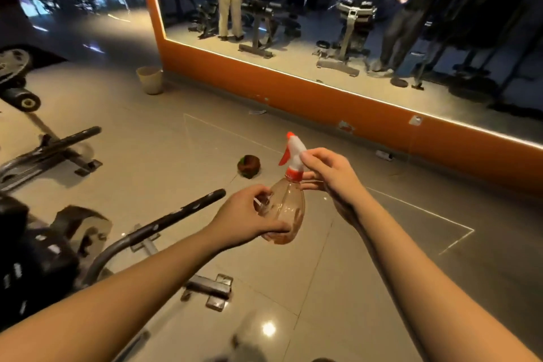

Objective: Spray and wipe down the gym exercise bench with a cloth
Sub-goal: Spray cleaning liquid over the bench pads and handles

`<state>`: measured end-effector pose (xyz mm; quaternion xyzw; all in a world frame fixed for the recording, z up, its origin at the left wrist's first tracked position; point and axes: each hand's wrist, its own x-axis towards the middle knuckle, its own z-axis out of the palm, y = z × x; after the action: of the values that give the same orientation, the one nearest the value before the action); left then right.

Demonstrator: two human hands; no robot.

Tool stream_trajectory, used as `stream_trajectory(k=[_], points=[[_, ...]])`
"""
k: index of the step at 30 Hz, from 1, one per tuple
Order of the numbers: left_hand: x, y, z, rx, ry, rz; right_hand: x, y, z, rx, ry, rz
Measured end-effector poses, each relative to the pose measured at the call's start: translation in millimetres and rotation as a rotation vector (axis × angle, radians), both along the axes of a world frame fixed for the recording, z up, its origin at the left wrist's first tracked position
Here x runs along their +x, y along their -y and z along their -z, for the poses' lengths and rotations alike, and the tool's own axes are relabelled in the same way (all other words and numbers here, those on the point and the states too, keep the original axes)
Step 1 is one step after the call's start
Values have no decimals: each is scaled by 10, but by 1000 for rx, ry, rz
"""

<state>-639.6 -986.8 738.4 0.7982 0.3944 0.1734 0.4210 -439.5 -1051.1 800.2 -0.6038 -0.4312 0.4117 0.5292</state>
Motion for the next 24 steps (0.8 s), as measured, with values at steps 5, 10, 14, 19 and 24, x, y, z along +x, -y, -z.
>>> stream_trajectory(k=[5, 10, 14, 19, 24], points=[[715, -346, 77, 67, 12, 6, 737, -248, 85, -11, 26, 159], [1452, -1016, 324, 152, -15, 13, 1564, -843, 275, -102, 113, 241], [2001, -1853, 653, 123, -11, -4, 2080, -1733, 510, -173, 89, 252], [2391, -2780, 860, 73, -38, -11, 2486, -2778, 753, -257, 3, 270], [2613, -3515, 977, 40, -57, -57, 2739, -3694, 1001, -311, 10, 276]])
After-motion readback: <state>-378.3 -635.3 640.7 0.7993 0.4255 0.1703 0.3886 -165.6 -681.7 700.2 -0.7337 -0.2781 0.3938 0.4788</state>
